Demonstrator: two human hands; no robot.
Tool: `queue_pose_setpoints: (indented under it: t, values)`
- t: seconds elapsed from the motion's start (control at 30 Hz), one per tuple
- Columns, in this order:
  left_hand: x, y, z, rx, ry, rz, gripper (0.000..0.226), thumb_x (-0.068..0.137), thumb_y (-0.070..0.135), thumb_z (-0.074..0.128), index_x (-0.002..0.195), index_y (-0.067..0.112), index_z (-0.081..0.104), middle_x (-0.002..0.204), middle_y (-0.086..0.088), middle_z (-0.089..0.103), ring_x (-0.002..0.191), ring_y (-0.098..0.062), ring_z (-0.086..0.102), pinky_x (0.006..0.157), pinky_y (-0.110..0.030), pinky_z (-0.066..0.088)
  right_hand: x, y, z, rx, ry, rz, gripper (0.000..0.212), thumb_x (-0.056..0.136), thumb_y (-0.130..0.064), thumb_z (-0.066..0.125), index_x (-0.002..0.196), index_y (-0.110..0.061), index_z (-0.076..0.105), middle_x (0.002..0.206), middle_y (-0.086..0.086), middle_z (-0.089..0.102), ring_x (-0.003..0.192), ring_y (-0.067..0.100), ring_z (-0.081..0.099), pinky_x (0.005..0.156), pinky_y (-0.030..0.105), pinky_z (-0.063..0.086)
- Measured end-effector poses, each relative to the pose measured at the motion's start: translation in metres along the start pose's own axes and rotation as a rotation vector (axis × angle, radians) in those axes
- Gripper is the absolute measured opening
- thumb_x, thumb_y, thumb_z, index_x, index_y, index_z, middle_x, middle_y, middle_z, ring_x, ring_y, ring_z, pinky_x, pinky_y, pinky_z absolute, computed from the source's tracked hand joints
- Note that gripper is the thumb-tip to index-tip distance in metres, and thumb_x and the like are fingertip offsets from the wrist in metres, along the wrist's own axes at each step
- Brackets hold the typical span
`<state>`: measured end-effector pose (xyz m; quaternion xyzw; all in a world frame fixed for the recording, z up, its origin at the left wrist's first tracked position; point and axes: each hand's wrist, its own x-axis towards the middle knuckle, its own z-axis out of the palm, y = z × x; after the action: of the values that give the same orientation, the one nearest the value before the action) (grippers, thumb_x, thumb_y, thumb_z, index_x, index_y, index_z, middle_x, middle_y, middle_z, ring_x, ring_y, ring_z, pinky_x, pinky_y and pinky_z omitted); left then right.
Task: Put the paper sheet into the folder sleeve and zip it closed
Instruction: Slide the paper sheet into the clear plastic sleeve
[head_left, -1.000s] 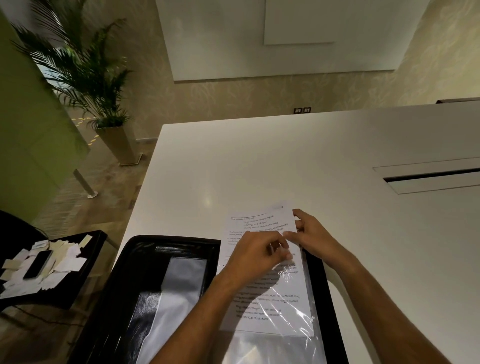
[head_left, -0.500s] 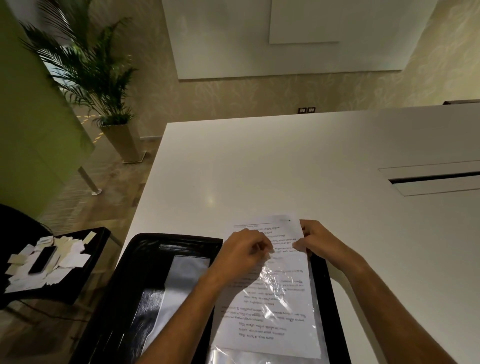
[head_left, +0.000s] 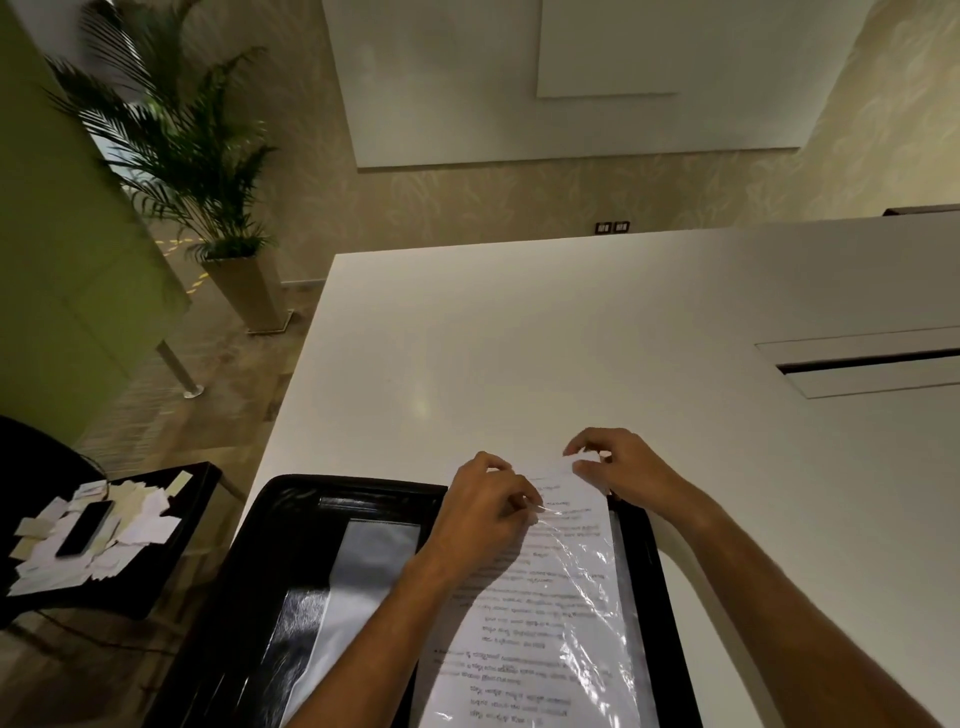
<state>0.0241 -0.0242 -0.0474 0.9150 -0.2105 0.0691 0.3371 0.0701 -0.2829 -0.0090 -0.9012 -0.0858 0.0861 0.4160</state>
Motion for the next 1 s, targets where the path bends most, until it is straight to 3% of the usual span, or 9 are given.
queue_pose_setpoints:
  t: [0.07, 0.13, 0.23, 0.3, 0.43, 0.53, 0.67, 0.8, 1.0]
  values:
    - [-0.001, -0.001, 0.003, -0.018, 0.021, -0.026, 0.011, 0.090, 0.029, 0.085, 0.101, 0.031, 0.083, 0.086, 0.018, 0.079, 0.132, -0.007, 0.051, 0.115, -0.031, 0.043, -0.001, 0.001, -0.003, -0.015, -0.042, 0.003, 0.021, 0.096, -0.006, 0.074, 0.096, -0.024, 0.084, 0.093, -0.004, 0.078, 0.084, 0.019, 0.071, 0.079, 0.031, 0.053]
    - [0.001, -0.002, 0.005, -0.007, 0.022, -0.022, 0.012, 0.092, 0.029, 0.085, 0.103, 0.030, 0.083, 0.087, 0.018, 0.079, 0.138, -0.008, 0.051, 0.133, -0.034, 0.022, -0.006, 0.002, -0.003, -0.053, -0.140, -0.006, 0.026, 0.096, -0.003, 0.069, 0.092, -0.023, 0.085, 0.085, -0.006, 0.078, 0.072, 0.009, 0.066, 0.070, 0.024, 0.052]
    - [0.003, -0.003, 0.004, 0.022, -0.031, 0.013, 0.011, 0.094, 0.031, 0.083, 0.105, 0.029, 0.083, 0.090, 0.016, 0.079, 0.123, -0.006, 0.063, 0.136, -0.040, 0.007, -0.011, 0.000, 0.002, -0.106, -0.185, -0.039, 0.028, 0.099, -0.002, 0.067, 0.099, -0.022, 0.086, 0.082, -0.009, 0.076, 0.065, -0.003, 0.061, 0.068, 0.013, 0.049]
    - [0.004, -0.003, 0.004, 0.022, -0.027, 0.021, 0.007, 0.096, 0.035, 0.081, 0.101, 0.031, 0.080, 0.090, 0.015, 0.077, 0.099, -0.004, 0.068, 0.136, -0.041, 0.015, -0.013, -0.001, 0.005, -0.117, -0.168, -0.050, 0.028, 0.099, -0.004, 0.068, 0.098, -0.025, 0.086, 0.083, -0.010, 0.077, 0.065, -0.005, 0.062, 0.067, 0.010, 0.048]
    - [0.003, 0.002, 0.003, 0.081, -0.016, 0.025, 0.005, 0.096, 0.040, 0.078, 0.096, 0.036, 0.080, 0.091, 0.021, 0.078, 0.089, 0.000, 0.067, 0.115, -0.044, 0.042, -0.017, -0.004, 0.008, -0.068, -0.172, -0.035, 0.019, 0.101, -0.018, 0.072, 0.090, -0.029, 0.083, 0.078, -0.015, 0.079, 0.068, -0.005, 0.066, 0.067, 0.010, 0.048]
    - [0.003, 0.007, -0.001, 0.066, -0.006, 0.032, 0.002, 0.094, 0.037, 0.079, 0.094, 0.035, 0.080, 0.092, 0.021, 0.079, 0.087, 0.002, 0.067, 0.109, -0.043, 0.044, -0.020, -0.006, 0.012, -0.043, -0.178, -0.033, 0.011, 0.101, -0.029, 0.077, 0.092, -0.026, 0.083, 0.082, -0.011, 0.079, 0.071, -0.004, 0.067, 0.071, 0.015, 0.050]
    - [0.001, 0.015, -0.004, 0.039, 0.006, 0.012, 0.008, 0.092, 0.032, 0.082, 0.100, 0.030, 0.080, 0.094, 0.015, 0.080, 0.084, -0.006, 0.071, 0.101, -0.044, 0.050, -0.025, -0.006, 0.016, -0.023, -0.191, -0.048, 0.017, 0.094, -0.037, 0.087, 0.090, -0.021, 0.082, 0.085, -0.007, 0.074, 0.072, -0.003, 0.063, 0.070, 0.015, 0.048]
    - [-0.001, 0.021, -0.006, 0.011, 0.010, -0.002, 0.010, 0.091, 0.021, 0.084, 0.100, 0.024, 0.081, 0.093, 0.010, 0.080, 0.079, -0.010, 0.071, 0.088, -0.047, 0.057, -0.030, -0.005, 0.015, -0.047, -0.238, -0.045, 0.013, 0.087, -0.025, 0.092, 0.085, -0.026, 0.080, 0.092, -0.004, 0.076, 0.078, 0.002, 0.065, 0.075, 0.021, 0.051]
    - [-0.005, 0.029, -0.005, 0.017, 0.007, -0.025, 0.018, 0.090, 0.012, 0.078, 0.101, 0.026, 0.079, 0.096, 0.012, 0.078, 0.078, -0.007, 0.068, 0.087, -0.047, 0.056, -0.032, 0.000, 0.019, -0.118, -0.273, -0.066, 0.009, 0.090, -0.019, 0.088, 0.087, -0.021, 0.080, 0.094, -0.012, 0.066, 0.083, -0.007, 0.062, 0.077, 0.017, 0.049]
